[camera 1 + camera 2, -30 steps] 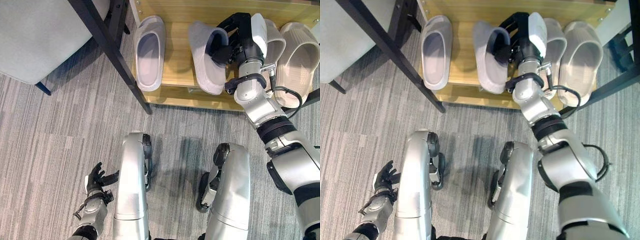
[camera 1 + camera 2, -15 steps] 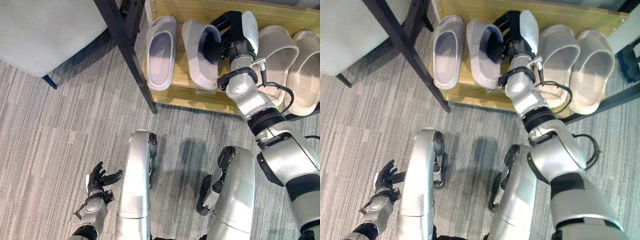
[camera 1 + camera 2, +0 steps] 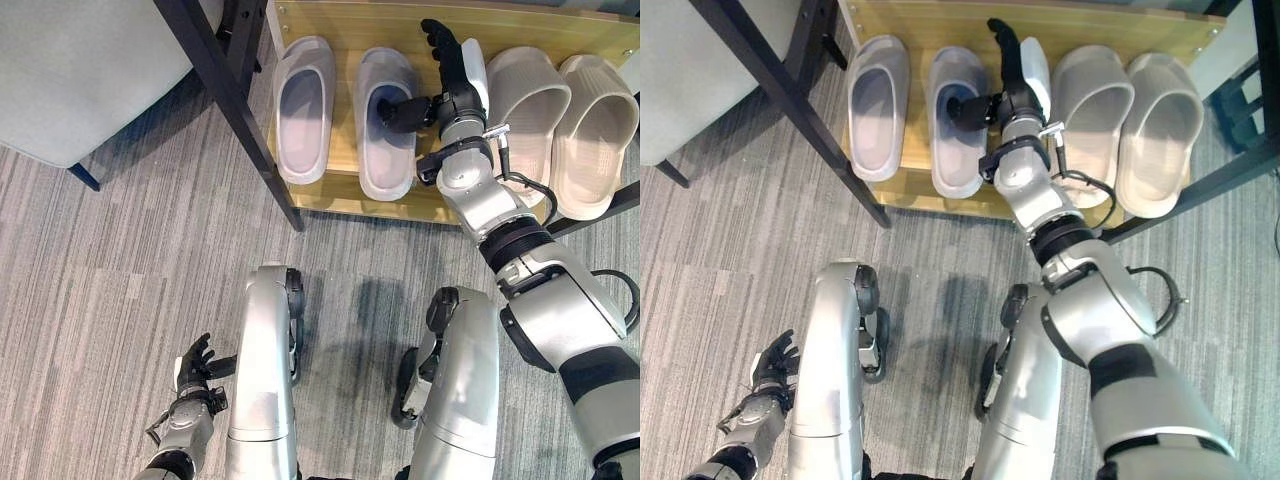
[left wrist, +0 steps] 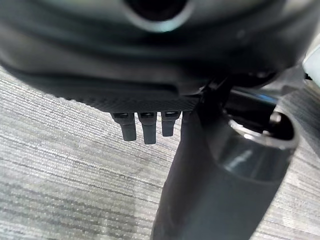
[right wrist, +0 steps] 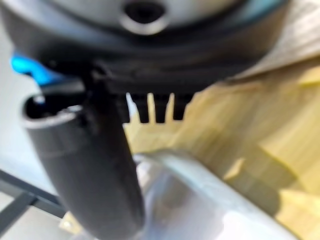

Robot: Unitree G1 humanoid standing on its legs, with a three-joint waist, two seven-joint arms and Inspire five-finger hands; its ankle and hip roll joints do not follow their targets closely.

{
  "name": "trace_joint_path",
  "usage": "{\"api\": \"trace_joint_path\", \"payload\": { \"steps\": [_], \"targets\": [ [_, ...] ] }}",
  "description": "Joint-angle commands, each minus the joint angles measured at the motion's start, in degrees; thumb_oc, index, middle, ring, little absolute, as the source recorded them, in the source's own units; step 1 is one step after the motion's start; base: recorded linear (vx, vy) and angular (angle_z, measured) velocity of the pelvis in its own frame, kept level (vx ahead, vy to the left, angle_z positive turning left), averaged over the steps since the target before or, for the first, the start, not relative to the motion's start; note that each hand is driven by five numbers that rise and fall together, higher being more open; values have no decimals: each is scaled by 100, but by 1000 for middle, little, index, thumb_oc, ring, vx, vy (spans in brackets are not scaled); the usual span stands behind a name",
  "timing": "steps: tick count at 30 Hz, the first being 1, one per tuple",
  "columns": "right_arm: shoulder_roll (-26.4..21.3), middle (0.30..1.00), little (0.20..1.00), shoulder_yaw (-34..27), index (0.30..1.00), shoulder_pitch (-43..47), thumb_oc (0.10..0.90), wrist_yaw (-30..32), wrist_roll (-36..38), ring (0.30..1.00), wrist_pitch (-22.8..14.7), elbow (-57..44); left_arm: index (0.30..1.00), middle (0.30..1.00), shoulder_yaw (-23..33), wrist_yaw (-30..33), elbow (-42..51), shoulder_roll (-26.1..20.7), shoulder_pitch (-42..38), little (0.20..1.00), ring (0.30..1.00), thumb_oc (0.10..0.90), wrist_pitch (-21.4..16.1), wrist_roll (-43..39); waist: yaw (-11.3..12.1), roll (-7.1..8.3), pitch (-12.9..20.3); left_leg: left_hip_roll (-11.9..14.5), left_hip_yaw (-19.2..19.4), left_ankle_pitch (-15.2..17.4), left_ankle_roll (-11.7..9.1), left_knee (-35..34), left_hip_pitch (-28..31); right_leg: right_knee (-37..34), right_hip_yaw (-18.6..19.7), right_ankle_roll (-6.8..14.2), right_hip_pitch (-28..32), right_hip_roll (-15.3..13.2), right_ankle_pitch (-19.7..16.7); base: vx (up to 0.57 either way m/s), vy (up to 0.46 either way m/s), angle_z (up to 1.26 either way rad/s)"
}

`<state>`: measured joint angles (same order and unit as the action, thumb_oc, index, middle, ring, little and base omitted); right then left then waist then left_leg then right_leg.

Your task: Arrange the slippers neatly on the shoe rack.

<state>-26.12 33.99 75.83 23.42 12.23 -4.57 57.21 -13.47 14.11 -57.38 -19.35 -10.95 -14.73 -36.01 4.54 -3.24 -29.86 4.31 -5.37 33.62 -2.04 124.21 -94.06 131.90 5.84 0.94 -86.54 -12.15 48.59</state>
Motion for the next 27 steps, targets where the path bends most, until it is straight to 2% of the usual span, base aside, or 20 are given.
{"api": "trace_joint_path", "payload": {
  "steps": [1,5,10,11,16,18,23,27],
  "targets": [
    [10,900,900,-222,900,285,800,178,-74,900,-492,-999,900,900,-52,-53,-61,-213,388,900,900,800,-115,-142,210,44,545,53,-187,1292,290,989,555,121,352,-127,-236,60,-533,0,0,0],
    [-71,900,900,-373,900,93,800,285,-369,900,-436,-1437,900,900,-34,-64,-184,-152,382,900,900,800,-60,-108,134,43,521,78,-167,1305,294,1008,562,149,391,-131,-235,85,-526,-3,2,-4],
    [-251,900,900,-1120,900,-917,800,470,-839,900,-568,-2754,900,900,108,-157,-117,-68,494,900,900,800,13,26,29,-12,437,67,-89,1301,326,1053,613,192,424,-141,-189,106,-523,-7,3,-3],
    [-316,900,900,-1342,900,-1274,800,493,-1047,900,-602,-3314,900,900,162,-147,-90,-58,521,900,900,800,28,150,-15,-18,408,55,-80,1296,328,1057,610,206,437,-143,-189,114,-516,0,0,0],
    [-263,900,900,-1759,900,-1885,800,552,-1420,900,-626,-4187,900,900,243,-94,-48,-28,550,900,900,800,21,271,-65,-33,382,40,-67,1289,330,1099,564,246,452,-161,-230,119,-489,0,0,0],
    [-72,900,900,-2029,900,-2483,800,556,-1533,900,-738,-4888,900,900,317,-15,-66,-4,519,900,900,800,36,411,-108,-31,339,18,-52,1265,335,1134,495,284,449,-189,-297,141,-495,0,0,0],
    [130,900,900,-2030,900,-3128,800,303,-1842,900,-787,-5758,900,900,395,81,-1,13,524,900,900,800,9,627,-152,-13,283,-3,-63,1224,338,1144,460,290,432,-211,-333,171,-498,0,0,0],
    [339,900,900,-1958,900,-3505,800,227,-1947,900,-715,-5955,900,900,345,130,90,63,582,900,900,800,16,725,-187,-11,277,-21,-54,1198,345,1124,454,279,435,-209,-333,181,-501,0,0,0]
  ]
}}
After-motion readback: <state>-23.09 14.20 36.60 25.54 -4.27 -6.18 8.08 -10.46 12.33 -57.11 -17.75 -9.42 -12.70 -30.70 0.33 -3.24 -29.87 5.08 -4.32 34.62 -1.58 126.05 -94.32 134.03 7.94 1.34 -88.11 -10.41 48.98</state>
